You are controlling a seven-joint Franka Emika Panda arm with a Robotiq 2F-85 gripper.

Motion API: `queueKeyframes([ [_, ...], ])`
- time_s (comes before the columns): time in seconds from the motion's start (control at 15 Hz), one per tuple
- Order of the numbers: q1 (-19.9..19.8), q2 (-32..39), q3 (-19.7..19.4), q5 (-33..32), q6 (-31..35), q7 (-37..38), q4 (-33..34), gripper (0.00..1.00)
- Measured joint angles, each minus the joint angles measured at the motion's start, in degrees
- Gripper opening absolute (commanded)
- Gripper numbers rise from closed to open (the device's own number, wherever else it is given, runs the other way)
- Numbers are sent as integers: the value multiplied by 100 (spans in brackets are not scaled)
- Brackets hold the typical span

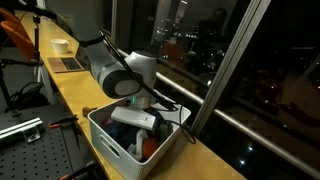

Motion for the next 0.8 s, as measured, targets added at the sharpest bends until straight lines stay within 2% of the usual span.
queueKeyframes([
  [0.13, -8, 205, 24, 0, -17, 0, 181, 66],
  [0.33, -66, 348, 26, 0, -68, 0, 330, 44],
  [0.67, -201, 204, 24, 7, -397, 5, 343, 6],
  [0.73, -234, 131, 24, 23, -496, 5, 320, 2],
  [0.8, -269, 30, 27, 44, -602, 3, 276, 5],
])
